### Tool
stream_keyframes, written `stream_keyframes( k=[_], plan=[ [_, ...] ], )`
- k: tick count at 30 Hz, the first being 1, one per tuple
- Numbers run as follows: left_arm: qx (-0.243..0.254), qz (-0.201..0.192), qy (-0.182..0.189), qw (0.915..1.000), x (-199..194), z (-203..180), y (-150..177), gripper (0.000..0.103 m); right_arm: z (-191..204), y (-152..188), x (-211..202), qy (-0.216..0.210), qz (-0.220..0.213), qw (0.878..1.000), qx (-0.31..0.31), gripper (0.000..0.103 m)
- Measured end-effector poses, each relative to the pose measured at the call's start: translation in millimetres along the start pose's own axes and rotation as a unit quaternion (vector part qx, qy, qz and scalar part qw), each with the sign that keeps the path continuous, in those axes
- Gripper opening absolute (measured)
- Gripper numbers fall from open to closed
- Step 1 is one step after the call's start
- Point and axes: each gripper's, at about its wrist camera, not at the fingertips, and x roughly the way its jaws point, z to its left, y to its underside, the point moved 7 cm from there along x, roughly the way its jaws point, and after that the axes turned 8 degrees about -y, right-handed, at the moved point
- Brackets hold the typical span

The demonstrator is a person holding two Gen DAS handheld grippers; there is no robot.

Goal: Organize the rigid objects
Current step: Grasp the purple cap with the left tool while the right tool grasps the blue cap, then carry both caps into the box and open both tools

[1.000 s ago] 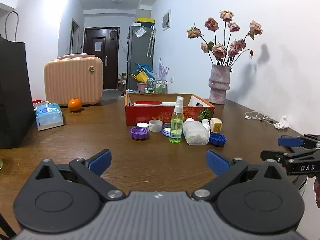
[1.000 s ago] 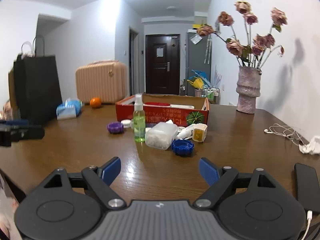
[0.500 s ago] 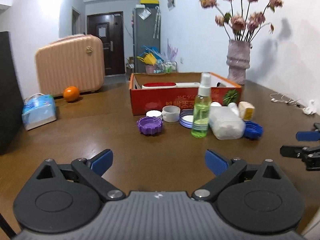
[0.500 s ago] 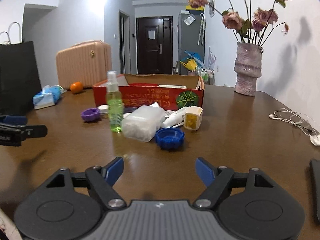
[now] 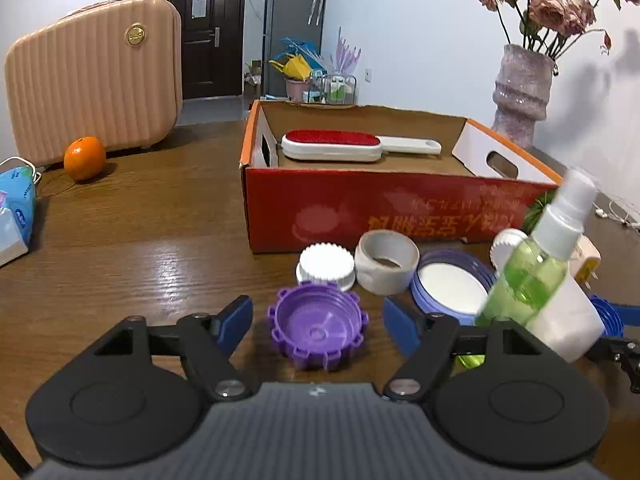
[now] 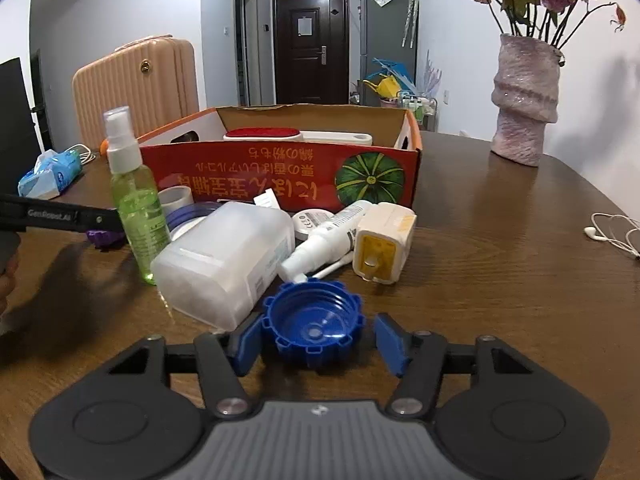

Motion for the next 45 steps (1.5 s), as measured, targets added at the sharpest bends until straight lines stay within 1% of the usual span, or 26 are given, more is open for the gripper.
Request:
stream_keyframes(
  k=[1, 4, 7, 9, 11, 14, 18, 21, 27, 30, 33, 37, 45],
  plan=[
    [-0.002, 0.000, 0.004, 1.0000, 1.8, -0.3, 0.5, 0.056, -0.6, -1.6, 0.7, 0.000, -0.002, 1.000, 0.000, 0.053],
    [0.009, 0.002, 0.003, 1.0000, -1.2, -2.2, 3.6, 0.056, -0.2, -2.5, 1.9, -0.003, -0.002, 1.000, 0.003, 0.052],
    [0.007, -0.015, 0.003, 0.9999, -22.8, -1.4, 5.3, 0.055, 2.7, 0.0, -4.6, 0.002, -0.001, 1.000, 0.000, 0.052],
    [0.005, -0.027, 0.001, 0.9996, -45.4, -0.4, 10.8, 0.055, 5.7, 2.7, -17.8, 0.006, -0.008, 1.000, -0.001, 0.052],
    [-0.002, -0.035, -0.004, 0.9994, -74.0, -2.2, 24.0, 0.055, 8.3, 7.8, -35.9, 0.003, -0.018, 1.000, 0.006, 0.052],
    [-0.009, -0.043, -0.001, 0.9990, -116.2, -7.3, 48.6, 0.055, 17.2, 20.1, -62.1, -0.015, -0.028, 0.999, 0.019, 0.052],
    [-0.016, -0.060, 0.004, 0.9980, -171.0, -13.9, 74.7, 0.055, 43.9, 39.0, -93.1, -0.036, -0.040, 0.998, 0.017, 0.052],
    [-0.009, -0.083, 0.007, 0.9965, -211.0, -17.7, 85.5, 0.055, 65.1, 47.7, -113.9, -0.045, -0.050, 0.998, 0.001, 0.052],
    [-0.002, -0.119, 0.012, 0.9928, -266.6, -16.9, 93.7, 0.055, 92.9, 53.8, -161.8, -0.051, -0.085, 0.995, -0.018, 0.052],
    [-0.005, -0.132, 0.018, 0.9911, -282.9, -16.1, 95.8, 0.055, 100.1, 51.5, -181.8, -0.049, -0.102, 0.993, -0.026, 0.052],
    [-0.004, -0.137, 0.016, 0.9904, -289.9, -16.5, 94.4, 0.055, 104.1, 49.9, -191.0, -0.047, -0.111, 0.992, -0.032, 0.052],
    [-0.005, -0.147, 0.013, 0.9891, -293.2, -13.6, 88.7, 0.055, 103.7, 44.7, -191.9, -0.044, -0.113, 0.992, -0.031, 0.052],
    [-0.009, -0.135, 0.002, 0.9908, -278.6, -6.1, 83.0, 0.055, 93.0, 30.0, -179.0, -0.040, -0.117, 0.992, -0.029, 0.052]
  ],
)
